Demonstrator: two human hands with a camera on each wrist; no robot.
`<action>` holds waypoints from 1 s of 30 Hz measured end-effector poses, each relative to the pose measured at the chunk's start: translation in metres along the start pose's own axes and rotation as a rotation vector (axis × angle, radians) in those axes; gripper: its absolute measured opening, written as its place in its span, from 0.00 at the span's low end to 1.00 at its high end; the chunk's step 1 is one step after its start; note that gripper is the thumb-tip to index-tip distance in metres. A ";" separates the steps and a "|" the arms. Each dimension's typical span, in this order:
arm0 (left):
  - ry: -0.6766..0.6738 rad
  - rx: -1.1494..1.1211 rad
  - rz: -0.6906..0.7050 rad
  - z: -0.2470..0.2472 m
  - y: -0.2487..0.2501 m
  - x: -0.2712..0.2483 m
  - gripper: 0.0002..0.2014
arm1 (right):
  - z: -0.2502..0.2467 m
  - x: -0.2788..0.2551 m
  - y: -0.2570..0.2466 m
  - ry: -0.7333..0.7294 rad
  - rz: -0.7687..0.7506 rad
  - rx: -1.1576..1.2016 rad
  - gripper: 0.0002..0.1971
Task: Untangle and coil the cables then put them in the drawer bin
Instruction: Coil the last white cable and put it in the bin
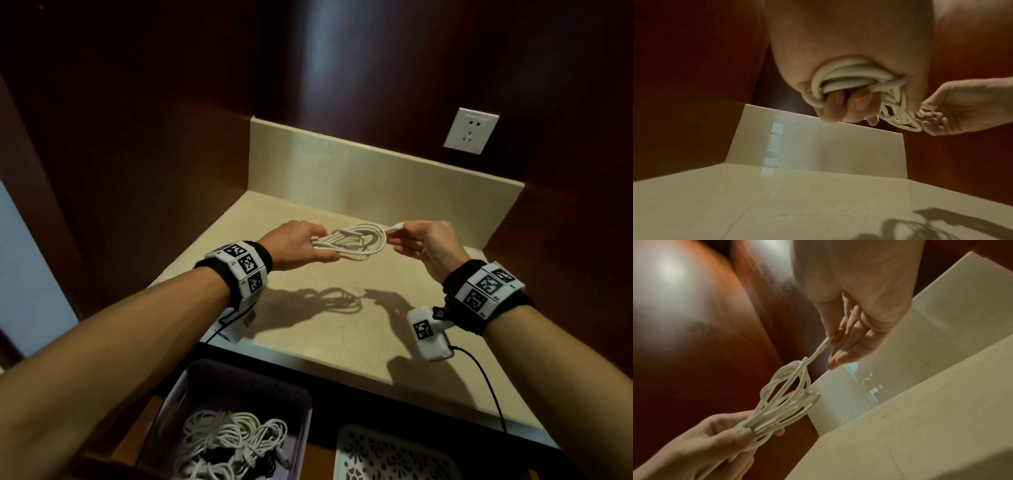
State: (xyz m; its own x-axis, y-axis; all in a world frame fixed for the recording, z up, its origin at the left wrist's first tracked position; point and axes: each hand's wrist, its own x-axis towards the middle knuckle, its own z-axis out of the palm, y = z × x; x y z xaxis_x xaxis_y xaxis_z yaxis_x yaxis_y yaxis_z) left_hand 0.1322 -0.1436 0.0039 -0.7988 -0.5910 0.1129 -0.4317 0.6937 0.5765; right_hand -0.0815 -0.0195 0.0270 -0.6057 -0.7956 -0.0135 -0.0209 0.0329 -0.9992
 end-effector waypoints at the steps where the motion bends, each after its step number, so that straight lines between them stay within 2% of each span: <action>1: 0.013 -0.023 0.006 -0.002 0.000 0.000 0.16 | -0.001 0.000 0.001 0.017 0.007 -0.003 0.12; 4: 0.054 -0.048 0.003 -0.005 -0.002 0.000 0.13 | -0.002 0.001 0.006 0.065 0.034 -0.008 0.11; 7: 0.049 -0.015 0.001 -0.004 -0.003 -0.002 0.14 | -0.001 0.000 0.006 0.052 0.071 -0.080 0.09; 9: 0.029 0.012 0.004 -0.004 -0.002 -0.004 0.14 | -0.002 0.001 0.006 0.045 0.053 -0.233 0.08; 12: 0.004 0.026 0.008 -0.005 -0.001 -0.006 0.13 | 0.000 0.002 0.004 0.043 -0.063 -0.477 0.12; 14: -0.006 0.036 0.014 -0.006 0.000 -0.006 0.12 | 0.009 -0.005 0.000 -0.079 -0.147 -0.577 0.21; 17: -0.018 0.048 0.036 -0.005 0.003 -0.006 0.12 | 0.026 -0.021 -0.004 -0.357 -0.215 -0.769 0.39; 20: -0.037 0.034 0.058 -0.006 0.007 -0.007 0.11 | 0.038 -0.028 -0.002 -0.475 -0.302 -0.965 0.45; 22: -0.054 0.033 0.069 -0.006 0.009 -0.008 0.10 | 0.042 -0.029 -0.002 -0.461 -0.387 -1.158 0.42; 25: -0.077 0.046 0.065 -0.005 0.008 -0.009 0.11 | 0.048 -0.031 0.001 -0.425 -0.479 -1.398 0.30; 29: -0.132 0.071 0.039 0.000 0.010 -0.015 0.11 | 0.054 -0.035 0.011 -0.455 -0.415 -1.405 0.11; 30: -0.149 0.073 0.023 0.001 0.010 -0.016 0.11 | 0.054 -0.036 0.012 -0.470 -0.402 -1.404 0.09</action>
State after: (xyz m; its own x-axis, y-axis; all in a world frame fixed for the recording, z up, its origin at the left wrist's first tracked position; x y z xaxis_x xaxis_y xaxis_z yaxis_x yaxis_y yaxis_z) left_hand 0.1404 -0.1263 0.0068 -0.8597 -0.5108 0.0012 -0.4376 0.7379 0.5138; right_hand -0.0171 -0.0234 0.0131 -0.0842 -0.9957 -0.0393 -0.9908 0.0879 -0.1033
